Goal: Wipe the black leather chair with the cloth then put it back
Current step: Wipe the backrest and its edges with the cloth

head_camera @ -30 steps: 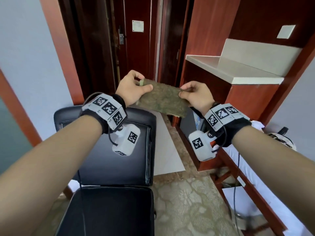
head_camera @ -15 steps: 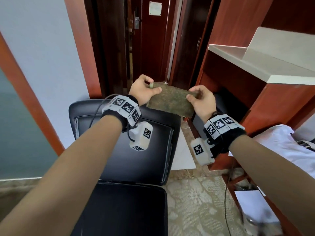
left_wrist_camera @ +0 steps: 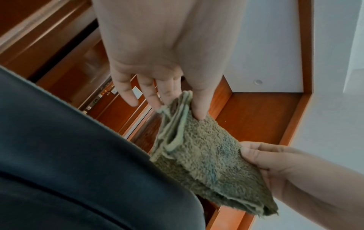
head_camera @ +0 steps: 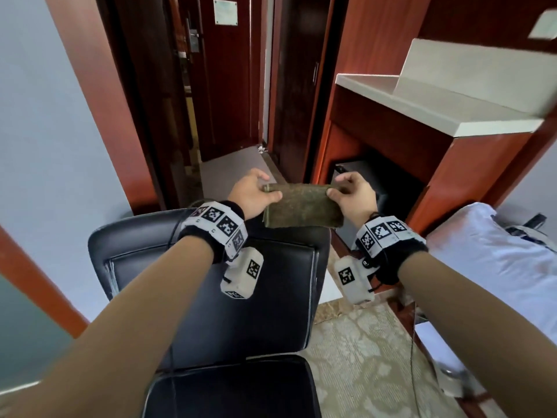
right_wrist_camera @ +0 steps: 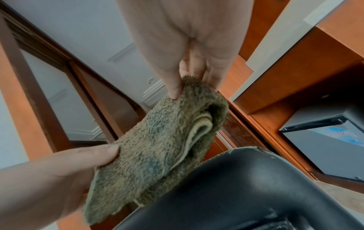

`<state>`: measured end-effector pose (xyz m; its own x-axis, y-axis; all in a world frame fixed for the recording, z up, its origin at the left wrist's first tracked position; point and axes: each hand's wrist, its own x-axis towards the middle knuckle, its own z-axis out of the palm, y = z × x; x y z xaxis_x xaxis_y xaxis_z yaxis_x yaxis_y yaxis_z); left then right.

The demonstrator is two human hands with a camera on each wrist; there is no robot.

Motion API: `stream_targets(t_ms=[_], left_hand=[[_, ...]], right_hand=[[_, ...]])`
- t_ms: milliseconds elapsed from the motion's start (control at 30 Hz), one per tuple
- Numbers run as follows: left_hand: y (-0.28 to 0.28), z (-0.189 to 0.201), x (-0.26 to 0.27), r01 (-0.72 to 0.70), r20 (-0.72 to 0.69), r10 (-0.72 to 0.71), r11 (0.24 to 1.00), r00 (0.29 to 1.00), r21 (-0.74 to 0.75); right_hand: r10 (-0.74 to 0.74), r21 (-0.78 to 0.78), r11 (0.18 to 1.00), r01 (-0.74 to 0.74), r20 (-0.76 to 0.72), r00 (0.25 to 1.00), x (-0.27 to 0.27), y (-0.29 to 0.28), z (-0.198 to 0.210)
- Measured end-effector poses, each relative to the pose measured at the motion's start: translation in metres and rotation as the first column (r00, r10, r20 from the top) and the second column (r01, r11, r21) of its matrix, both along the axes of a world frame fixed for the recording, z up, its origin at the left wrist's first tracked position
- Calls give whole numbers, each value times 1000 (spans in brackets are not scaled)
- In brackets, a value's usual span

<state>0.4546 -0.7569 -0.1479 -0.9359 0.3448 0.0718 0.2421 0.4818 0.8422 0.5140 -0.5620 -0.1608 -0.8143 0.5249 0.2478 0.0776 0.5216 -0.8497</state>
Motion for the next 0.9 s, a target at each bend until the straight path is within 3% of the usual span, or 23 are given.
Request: stream_targets(t_ms=[333, 533, 700, 833, 900], left_hand=[[25, -29, -25, 27, 3, -26, 999, 1000, -23], [35, -24, -24, -84, 65, 77, 989, 995, 121], [43, -5, -16, -179, 142, 144, 944, 979, 277], [48, 8, 0, -91, 113, 61, 955, 992, 283], [49, 13, 9, -55, 150, 4, 941, 989, 335]], right_hand=[[-95, -243, 963, 113, 86, 992, -25, 17, -39], [-108, -414, 904, 107, 21, 994, -26, 15, -29], [60, -675, 730, -110, -97, 993, -11, -10, -8], [187, -704, 649, -288, -219, 958, 1, -25, 4], [242, -672, 658, -340, -238, 941, 5, -29, 9]])
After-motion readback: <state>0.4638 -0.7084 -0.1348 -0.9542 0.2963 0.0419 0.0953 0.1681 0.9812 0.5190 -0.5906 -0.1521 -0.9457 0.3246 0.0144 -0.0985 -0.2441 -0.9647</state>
